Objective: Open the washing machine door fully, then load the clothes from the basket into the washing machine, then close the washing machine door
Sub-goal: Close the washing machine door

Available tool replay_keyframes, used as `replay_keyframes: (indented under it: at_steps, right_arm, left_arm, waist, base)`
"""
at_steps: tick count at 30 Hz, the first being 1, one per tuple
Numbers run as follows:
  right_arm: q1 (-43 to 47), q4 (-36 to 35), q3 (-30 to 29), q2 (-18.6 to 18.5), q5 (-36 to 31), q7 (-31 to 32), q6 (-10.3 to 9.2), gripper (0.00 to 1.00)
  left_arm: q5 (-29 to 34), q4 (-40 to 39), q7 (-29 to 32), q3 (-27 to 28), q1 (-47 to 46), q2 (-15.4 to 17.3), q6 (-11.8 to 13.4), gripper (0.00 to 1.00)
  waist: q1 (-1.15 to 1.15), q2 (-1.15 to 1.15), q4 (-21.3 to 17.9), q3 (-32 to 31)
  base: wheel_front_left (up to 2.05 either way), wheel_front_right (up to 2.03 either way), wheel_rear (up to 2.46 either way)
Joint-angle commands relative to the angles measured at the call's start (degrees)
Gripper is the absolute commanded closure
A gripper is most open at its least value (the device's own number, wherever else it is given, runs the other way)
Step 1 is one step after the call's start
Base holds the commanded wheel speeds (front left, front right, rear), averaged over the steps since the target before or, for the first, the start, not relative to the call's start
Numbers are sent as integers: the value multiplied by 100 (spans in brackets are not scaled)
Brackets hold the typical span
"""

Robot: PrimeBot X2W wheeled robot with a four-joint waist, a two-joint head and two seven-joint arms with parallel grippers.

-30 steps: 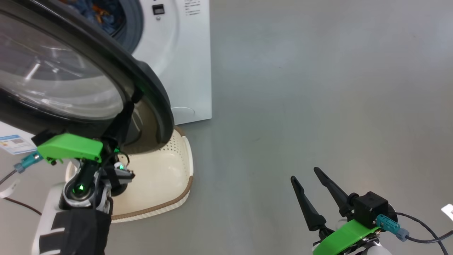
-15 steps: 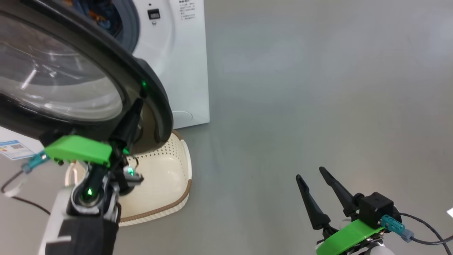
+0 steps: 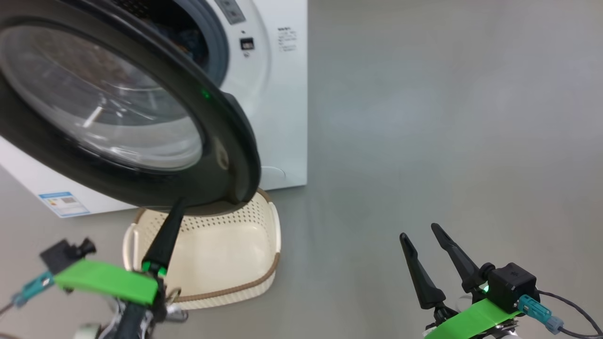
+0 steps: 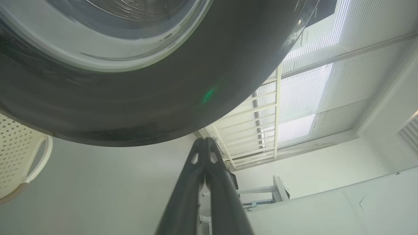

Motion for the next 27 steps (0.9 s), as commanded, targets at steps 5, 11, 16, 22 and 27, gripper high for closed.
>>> replay_keyframes:
  at_steps: [5, 11, 16, 22, 27]
  right_arm:
    - [75, -243, 102, -13, -49, -39, 9, 0]
    - [193, -337, 79, 25, -76, 18, 9, 0]
    - [232, -370, 62, 47, -91, 36, 9, 0]
    - [264, -400, 47, 66, -109, 49, 9, 0]
    - [255, -385, 71, 89, -126, 46, 9, 0]
  left_arm:
    - [1069, -546, -1059, -243, 426, 527, -40, 100]
    - [2538, -406, -2349, -797, 736, 1143, -40, 100]
    - [3878, -144, -2435, -638, 816, 1175, -37, 100]
    - [5615, -210, -2440, -87, 1063, 662, -37, 100]
    - [6333, -203, -2441, 181, 1267, 246, -38, 100]
  waist:
    - [0, 0, 325, -360]
    - [0, 0, 525, -483]
    - [0, 0, 611, -510]
    - [0, 0, 707, -526]
    - [0, 0, 745, -527]
  base:
    - [0, 0, 0]
    - [0, 0, 0]
    - [0, 0, 0]
    - [0, 0, 0]
    - [0, 0, 0]
